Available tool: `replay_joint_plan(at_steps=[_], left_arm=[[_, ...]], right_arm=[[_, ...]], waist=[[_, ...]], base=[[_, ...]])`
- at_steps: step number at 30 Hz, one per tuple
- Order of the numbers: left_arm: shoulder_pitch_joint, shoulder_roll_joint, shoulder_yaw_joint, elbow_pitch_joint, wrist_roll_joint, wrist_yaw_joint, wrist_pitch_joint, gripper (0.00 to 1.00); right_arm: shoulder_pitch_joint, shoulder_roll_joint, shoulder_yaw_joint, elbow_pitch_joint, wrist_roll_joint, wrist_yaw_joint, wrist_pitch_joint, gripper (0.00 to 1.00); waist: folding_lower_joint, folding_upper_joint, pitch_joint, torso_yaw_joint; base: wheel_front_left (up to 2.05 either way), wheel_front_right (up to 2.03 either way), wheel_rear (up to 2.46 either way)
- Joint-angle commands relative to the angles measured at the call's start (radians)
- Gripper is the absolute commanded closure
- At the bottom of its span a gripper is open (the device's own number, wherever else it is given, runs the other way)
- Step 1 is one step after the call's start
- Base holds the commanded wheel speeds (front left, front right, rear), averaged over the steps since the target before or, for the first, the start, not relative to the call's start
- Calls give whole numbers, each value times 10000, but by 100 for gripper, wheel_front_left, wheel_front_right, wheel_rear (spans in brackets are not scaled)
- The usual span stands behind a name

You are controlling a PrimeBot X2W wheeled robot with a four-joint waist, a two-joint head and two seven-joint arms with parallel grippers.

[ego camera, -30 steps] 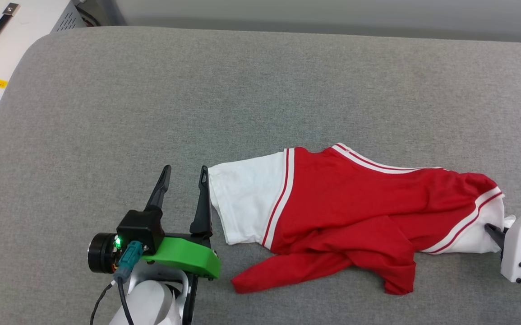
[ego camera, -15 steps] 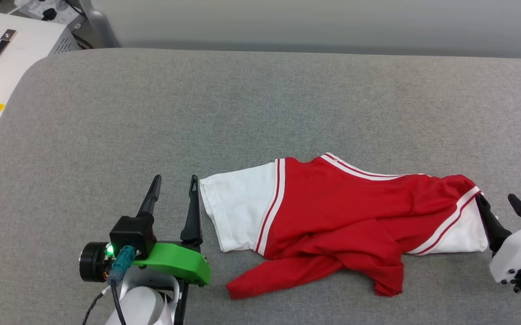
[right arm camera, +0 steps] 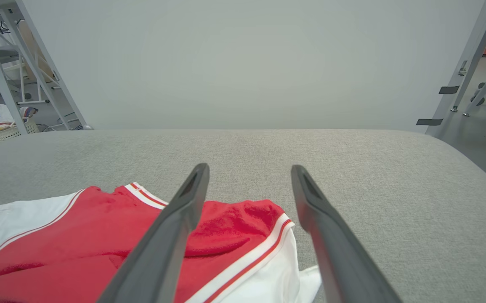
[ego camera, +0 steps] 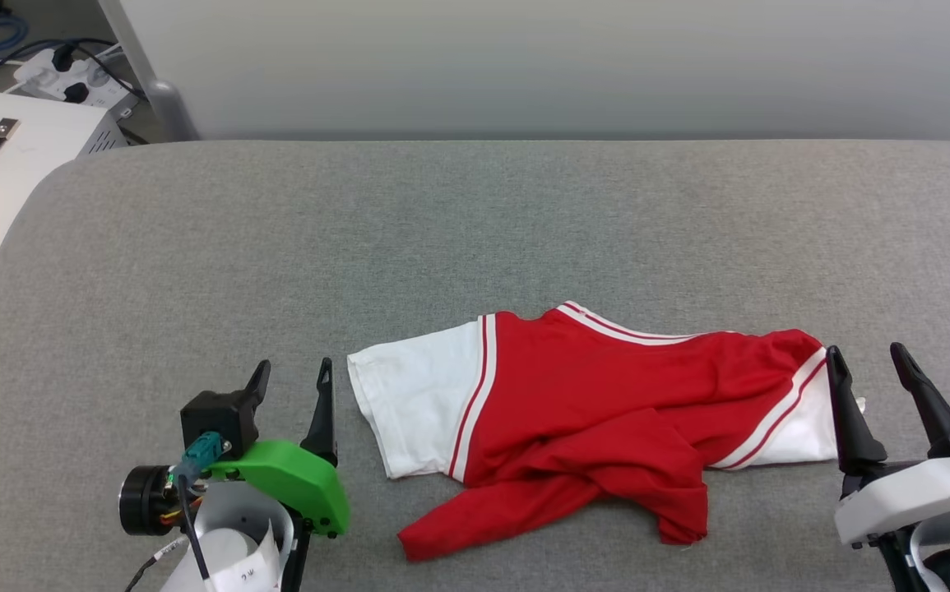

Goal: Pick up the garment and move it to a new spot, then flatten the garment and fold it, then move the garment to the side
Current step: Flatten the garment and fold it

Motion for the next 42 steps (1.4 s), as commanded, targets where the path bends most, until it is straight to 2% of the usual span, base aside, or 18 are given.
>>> replay_joint_plan(at_steps=[1,11,17,22,29,30,31,32,33,42], left_arm=[[-184,130,16,121,-154,-149,281,0],[-1544,681,-391,1188,-1222,-1170,3849,0],[-2429,920,-597,1904,-1606,-1409,5723,0],[-2792,1023,-659,2528,-1822,-1444,6618,0],[-3011,865,-1264,3249,-1869,-1869,7554,0],[-3029,845,-1352,3305,-1839,-1925,7610,4],[-3045,794,-1417,3358,-1846,-1986,7631,68],[-3060,758,-1469,3391,-1838,-2034,7627,95],[-3070,711,-1512,3427,-1839,-2070,7604,100],[-2991,710,-1429,3235,-1680,-1906,6705,100]], right_arm=[[202,123,72,-234,-113,-7,-66,0],[613,537,647,-1428,-259,-7,283,0],[399,615,737,-1584,-25,-7,226,0],[212,634,736,-1450,160,-7,69,0],[-23,614,732,-1127,408,-7,-85,0],[-45,607,727,-1095,430,-7,-101,0],[-68,596,715,-1044,460,-7,-111,0],[-83,591,701,-998,491,-7,-105,0],[-99,584,686,-958,524,-7,-110,0],[-106,300,196,-447,1069,-7,403,0]], waist=[[1,0,-116,-184],[1,0,182,-1039],[1,0,932,-1449],[1,0,1376,-1676],[1,0,1676,-1766],[1,0,1694,-1768],[1,0,1715,-1767],[1,0,1728,-1760],[1,0,1735,-1750],[1,0,1490,-1498]], base=[[0,0,0],[0,0,0],[0,0,0],[0,0,0],[0,0,0],[0,0,0],[0,0,0],[0,0,0],[0,0,0],[0,0,0]])
